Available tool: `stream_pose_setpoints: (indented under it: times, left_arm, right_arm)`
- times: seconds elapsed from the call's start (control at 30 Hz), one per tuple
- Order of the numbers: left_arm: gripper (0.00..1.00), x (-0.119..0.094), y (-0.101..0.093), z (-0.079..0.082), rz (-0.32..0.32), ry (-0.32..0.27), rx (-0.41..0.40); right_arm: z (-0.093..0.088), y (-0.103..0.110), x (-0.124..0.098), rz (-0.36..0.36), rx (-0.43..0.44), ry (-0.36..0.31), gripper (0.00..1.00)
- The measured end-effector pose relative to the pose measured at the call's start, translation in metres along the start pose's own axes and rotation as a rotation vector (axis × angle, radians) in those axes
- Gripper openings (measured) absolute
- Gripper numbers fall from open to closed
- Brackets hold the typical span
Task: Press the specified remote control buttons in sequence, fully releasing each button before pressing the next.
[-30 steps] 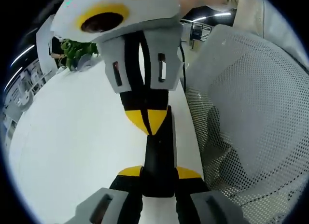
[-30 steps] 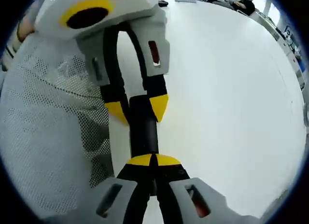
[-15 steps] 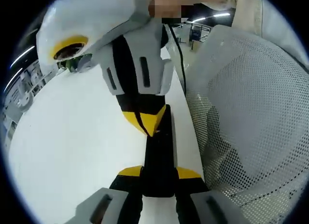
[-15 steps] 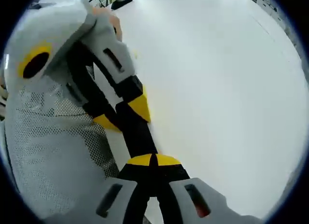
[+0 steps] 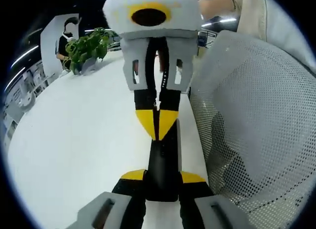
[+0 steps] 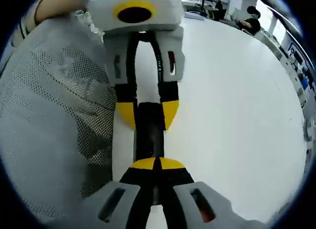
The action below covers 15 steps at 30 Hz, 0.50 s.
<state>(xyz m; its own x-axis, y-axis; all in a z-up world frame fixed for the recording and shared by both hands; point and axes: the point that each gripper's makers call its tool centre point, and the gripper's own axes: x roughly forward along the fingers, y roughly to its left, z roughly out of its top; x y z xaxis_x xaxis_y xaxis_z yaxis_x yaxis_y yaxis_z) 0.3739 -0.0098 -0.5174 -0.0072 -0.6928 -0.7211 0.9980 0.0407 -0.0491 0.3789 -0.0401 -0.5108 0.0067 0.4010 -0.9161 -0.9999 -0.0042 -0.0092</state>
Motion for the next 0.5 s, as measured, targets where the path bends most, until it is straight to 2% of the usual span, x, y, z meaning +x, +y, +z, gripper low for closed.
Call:
stream_pose_setpoints:
  times: [0.03,0.13,0.27,0.5]
  left_arm:
    - [0.24,-0.0002,0.0001,-0.0003,0.0,0.0,-0.001]
    - [0.24,0.0,0.0001,-0.0004,0.0,-0.001,-0.001]
    - [0.24,-0.0001,0.0,-0.0004,0.0,0.001,-0.001]
    - [0.24,-0.0002,-0.0002,-0.0004,0.0,0.001,-0.004]
  right_arm:
    - [0.0001,0.0,0.0006,-0.012,-0.044,0.002,0.0]
    - [0.0005,0.0015,0.0,-0.016,-0.061,0.006,0.0]
    - [0.0077,0.0077,0.0019,0.024,-0.031,-0.029,0.0]
    - [0.008,0.0095,0.0055,0.015,-0.078,0.018,0.0]
